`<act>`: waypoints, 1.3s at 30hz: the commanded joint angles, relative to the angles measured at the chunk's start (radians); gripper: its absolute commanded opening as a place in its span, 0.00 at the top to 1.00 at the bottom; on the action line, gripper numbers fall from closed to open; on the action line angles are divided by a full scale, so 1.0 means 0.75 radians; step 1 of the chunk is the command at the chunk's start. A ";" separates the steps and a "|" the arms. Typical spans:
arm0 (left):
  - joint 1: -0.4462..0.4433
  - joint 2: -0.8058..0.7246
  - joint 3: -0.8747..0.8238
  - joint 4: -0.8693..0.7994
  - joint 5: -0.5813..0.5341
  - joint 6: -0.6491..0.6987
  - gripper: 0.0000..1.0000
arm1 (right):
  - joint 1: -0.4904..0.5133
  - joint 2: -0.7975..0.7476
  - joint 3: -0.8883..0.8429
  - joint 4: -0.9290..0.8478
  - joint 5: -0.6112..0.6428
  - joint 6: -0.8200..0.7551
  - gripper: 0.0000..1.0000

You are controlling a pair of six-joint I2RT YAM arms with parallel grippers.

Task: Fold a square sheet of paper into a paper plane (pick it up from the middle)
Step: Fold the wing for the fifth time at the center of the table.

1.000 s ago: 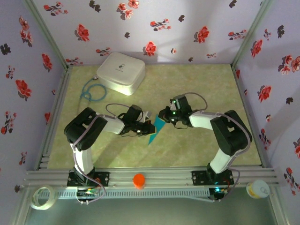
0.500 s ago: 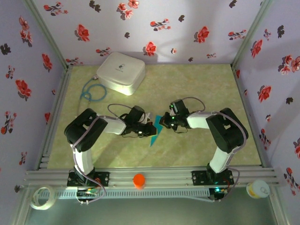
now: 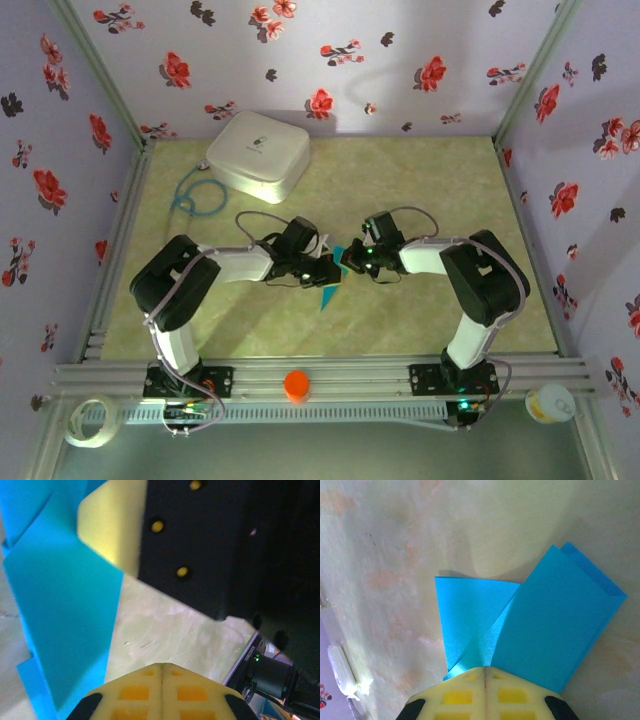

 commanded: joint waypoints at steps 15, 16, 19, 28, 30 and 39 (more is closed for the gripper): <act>-0.027 0.131 -0.003 -0.121 -0.135 0.034 0.97 | -0.020 0.053 -0.072 -0.062 0.079 -0.008 1.00; -0.027 0.121 -0.016 -0.116 -0.135 0.032 0.97 | -0.022 0.054 -0.071 -0.064 0.080 -0.011 1.00; -0.027 0.088 -0.037 -0.116 -0.135 0.035 0.95 | -0.024 0.059 -0.071 -0.064 0.079 -0.015 1.00; -0.029 -0.018 -0.084 -0.114 -0.116 0.064 0.91 | -0.030 0.053 -0.072 -0.064 0.079 -0.016 1.00; -0.029 -0.045 -0.095 -0.084 -0.099 0.065 0.91 | -0.030 0.048 -0.074 -0.064 0.076 -0.015 1.00; -0.028 -0.025 -0.146 -0.120 -0.101 0.079 0.89 | -0.030 0.047 -0.075 -0.058 0.070 -0.011 1.00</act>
